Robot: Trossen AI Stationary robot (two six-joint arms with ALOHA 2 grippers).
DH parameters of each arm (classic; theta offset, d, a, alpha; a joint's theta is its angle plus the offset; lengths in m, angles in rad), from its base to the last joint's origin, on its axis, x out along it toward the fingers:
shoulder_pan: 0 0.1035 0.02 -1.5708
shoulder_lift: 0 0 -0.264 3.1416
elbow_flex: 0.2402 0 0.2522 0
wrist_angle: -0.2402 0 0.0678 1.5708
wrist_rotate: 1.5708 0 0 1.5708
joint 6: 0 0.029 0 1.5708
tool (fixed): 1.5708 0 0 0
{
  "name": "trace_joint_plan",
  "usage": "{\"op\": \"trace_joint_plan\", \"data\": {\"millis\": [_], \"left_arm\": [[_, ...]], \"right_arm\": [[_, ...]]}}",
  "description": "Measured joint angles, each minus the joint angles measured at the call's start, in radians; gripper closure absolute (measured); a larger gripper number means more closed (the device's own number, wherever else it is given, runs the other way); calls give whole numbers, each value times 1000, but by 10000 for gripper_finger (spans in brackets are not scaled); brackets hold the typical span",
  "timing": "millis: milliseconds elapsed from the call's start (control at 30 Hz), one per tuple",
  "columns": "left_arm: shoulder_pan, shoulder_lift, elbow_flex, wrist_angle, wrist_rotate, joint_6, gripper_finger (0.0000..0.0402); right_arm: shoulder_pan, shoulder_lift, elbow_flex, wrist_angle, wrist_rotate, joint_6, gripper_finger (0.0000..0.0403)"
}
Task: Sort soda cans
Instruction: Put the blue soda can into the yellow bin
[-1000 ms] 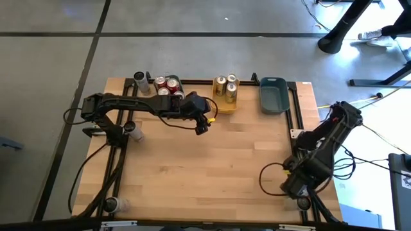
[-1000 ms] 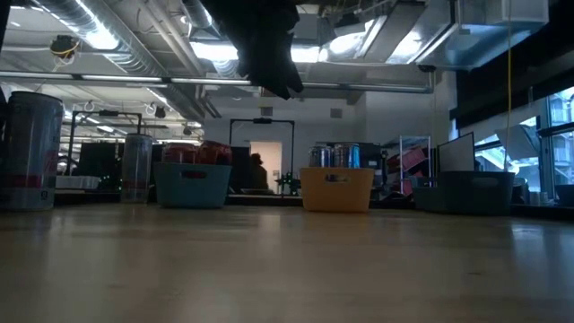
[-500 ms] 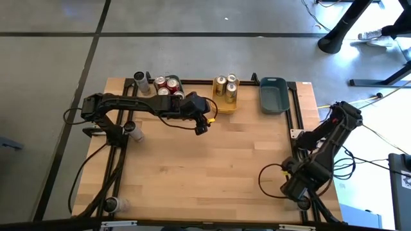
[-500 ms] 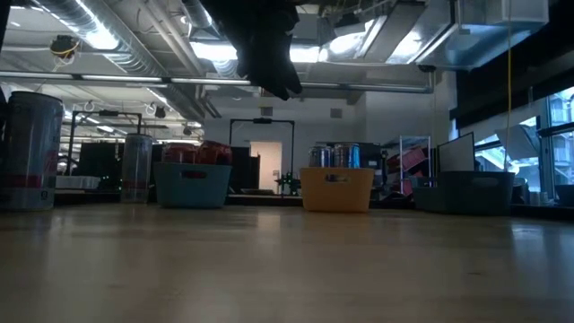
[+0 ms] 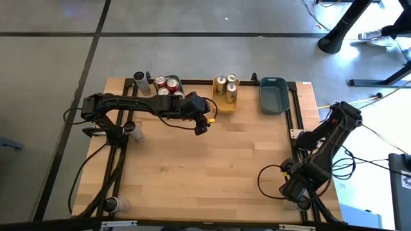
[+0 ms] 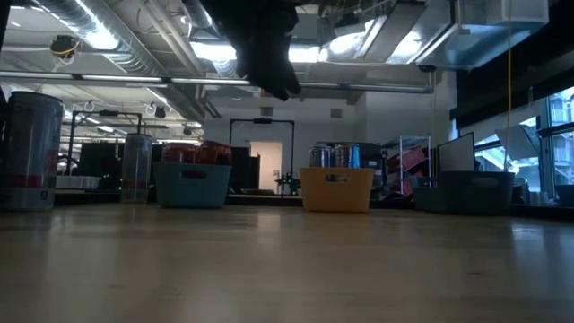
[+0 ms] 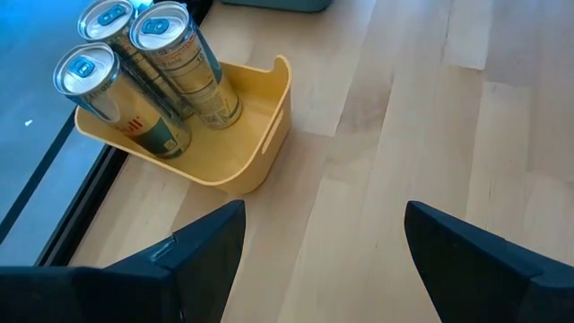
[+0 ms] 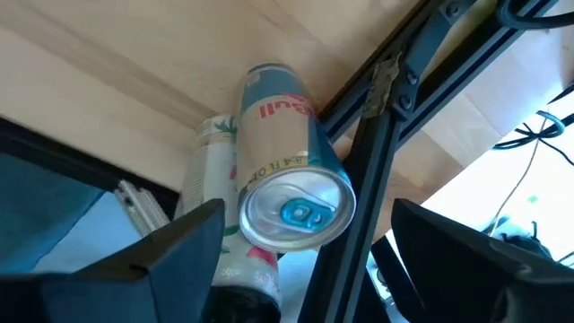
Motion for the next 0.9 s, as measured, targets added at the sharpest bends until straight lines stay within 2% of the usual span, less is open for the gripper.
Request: {"op": "trace_joint_plan", "data": {"millis": [133, 367, 600, 700, 833, 900], "left_arm": [[-1, 0, 0, -17, 0, -11, 108], [0, 0, 0, -13, 0, -12, 108], [0, 0, 0, -12, 0, -11, 108], [0, 0, 0, -12, 0, -9, 108], [0, 0, 0, -12, 0, 1, 108], [0, 0, 0, -12, 0, -1, 108]], "right_arm": [[26, -1, -57, 83, -45, 16, 86], [40, -2, -123, 140, -30, 37, 86], [40, -2, -158, 199, -27, -14, 92], [39, -2, -158, 195, -39, -30, 119], [39, -2, -158, 193, -54, -69, 175], [39, -3, -158, 191, -52, -90, 185]]}}
